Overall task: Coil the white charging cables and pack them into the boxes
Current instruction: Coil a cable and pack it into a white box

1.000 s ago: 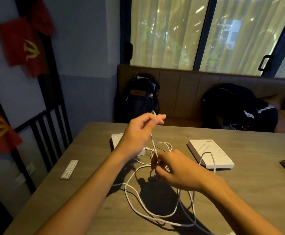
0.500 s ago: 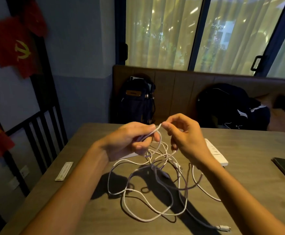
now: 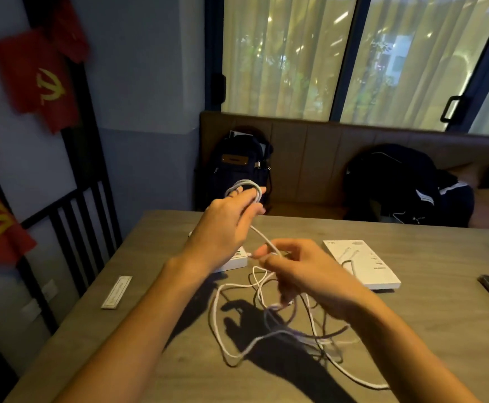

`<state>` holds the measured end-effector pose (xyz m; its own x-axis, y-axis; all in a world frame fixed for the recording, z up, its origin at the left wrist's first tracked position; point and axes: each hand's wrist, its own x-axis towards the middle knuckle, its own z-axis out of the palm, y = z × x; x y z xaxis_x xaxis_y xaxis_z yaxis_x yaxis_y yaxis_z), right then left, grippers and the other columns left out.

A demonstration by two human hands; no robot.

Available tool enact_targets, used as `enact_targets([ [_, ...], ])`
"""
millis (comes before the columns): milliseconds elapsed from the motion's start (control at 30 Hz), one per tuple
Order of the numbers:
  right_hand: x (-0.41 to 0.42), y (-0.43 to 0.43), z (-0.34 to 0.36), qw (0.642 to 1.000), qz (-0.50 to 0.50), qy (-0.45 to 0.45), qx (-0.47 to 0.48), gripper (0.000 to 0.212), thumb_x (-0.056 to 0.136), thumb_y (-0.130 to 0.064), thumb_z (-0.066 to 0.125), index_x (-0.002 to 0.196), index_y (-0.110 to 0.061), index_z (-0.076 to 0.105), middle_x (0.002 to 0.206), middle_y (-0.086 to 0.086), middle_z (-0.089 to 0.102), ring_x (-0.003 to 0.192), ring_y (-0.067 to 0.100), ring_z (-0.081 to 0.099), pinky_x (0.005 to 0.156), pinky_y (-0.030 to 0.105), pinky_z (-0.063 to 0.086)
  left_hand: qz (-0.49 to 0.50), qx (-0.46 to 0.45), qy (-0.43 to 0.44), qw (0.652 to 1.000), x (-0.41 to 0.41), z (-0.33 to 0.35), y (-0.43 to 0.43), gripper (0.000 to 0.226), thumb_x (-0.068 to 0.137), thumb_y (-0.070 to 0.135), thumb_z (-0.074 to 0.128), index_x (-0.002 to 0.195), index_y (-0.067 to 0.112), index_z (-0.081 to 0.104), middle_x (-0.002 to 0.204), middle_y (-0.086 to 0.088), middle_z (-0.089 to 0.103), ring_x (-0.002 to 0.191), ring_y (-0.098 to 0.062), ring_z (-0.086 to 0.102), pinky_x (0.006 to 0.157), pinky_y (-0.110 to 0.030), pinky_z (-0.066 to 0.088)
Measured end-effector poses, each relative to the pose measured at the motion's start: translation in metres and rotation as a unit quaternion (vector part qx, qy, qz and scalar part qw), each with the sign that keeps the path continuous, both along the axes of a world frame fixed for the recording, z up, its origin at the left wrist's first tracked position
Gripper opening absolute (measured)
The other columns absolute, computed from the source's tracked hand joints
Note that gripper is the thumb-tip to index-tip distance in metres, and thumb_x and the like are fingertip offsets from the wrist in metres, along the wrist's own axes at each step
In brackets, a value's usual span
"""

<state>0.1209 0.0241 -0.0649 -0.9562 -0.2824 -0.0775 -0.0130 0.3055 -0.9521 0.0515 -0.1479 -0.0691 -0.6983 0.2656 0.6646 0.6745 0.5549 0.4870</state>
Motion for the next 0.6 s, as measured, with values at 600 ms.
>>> enact_targets([
  [600, -0.003, -0.003, -0.019, 0.987, 0.000, 0.132, 0.089, 0.014, 0.100, -0.025, 0.056, 0.100, -0.012, 0.062, 0.073, 0.009, 0.063, 0.056, 0.004, 0.056, 0.051, 0.018, 0.049, -0.428, 0.489, -0.398, 0.647, 0.024, 0.008, 0.033, 0.043, 0.098, 0.026, 0.050, 0.132, 0.002, 0.059, 0.069, 0.001, 0.058, 0.061, -0.007, 0.059, 0.100, -0.033, 0.055],
])
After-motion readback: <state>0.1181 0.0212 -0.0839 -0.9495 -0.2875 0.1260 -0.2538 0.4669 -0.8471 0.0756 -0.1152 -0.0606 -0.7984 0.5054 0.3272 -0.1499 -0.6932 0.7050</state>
